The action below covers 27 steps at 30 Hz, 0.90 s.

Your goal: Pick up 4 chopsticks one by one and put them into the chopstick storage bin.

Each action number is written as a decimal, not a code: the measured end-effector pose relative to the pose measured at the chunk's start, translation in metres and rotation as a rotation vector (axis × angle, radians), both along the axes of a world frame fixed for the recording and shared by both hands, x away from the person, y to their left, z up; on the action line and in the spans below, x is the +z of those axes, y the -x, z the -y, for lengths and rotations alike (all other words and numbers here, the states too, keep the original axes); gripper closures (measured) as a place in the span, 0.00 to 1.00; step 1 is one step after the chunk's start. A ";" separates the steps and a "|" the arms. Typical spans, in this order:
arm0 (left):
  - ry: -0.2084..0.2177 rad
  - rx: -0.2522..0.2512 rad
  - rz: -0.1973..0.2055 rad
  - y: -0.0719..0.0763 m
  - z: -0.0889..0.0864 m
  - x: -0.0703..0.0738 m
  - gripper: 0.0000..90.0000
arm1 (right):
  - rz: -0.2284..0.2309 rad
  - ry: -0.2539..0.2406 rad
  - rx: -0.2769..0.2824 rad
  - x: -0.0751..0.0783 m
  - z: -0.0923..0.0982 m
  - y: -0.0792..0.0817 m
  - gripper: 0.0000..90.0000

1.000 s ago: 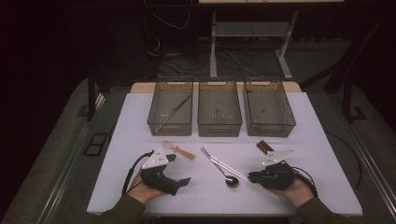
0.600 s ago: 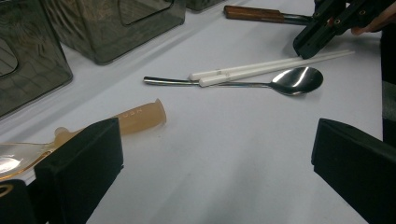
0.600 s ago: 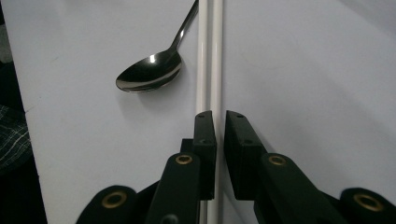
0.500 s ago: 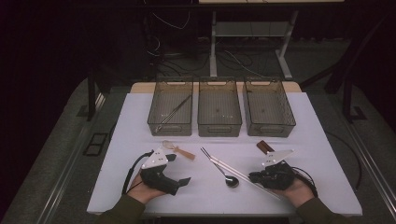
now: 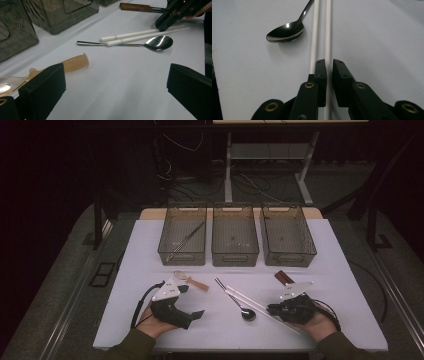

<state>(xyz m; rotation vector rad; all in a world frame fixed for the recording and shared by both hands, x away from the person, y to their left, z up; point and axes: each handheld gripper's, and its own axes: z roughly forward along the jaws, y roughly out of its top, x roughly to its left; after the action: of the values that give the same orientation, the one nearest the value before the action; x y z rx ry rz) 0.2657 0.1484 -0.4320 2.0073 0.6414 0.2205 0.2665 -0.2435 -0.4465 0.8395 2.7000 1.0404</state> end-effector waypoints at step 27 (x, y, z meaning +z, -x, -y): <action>0.006 -0.013 -0.008 -0.001 0.000 0.000 0.03 | 0.020 0.010 -0.029 0.001 -0.002 0.003 0.95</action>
<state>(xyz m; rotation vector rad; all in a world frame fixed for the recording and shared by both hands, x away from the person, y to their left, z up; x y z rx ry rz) 0.2670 0.1482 -0.4323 2.0066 0.6331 0.2029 0.2632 -0.2411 -0.4453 0.8593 2.6659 1.0232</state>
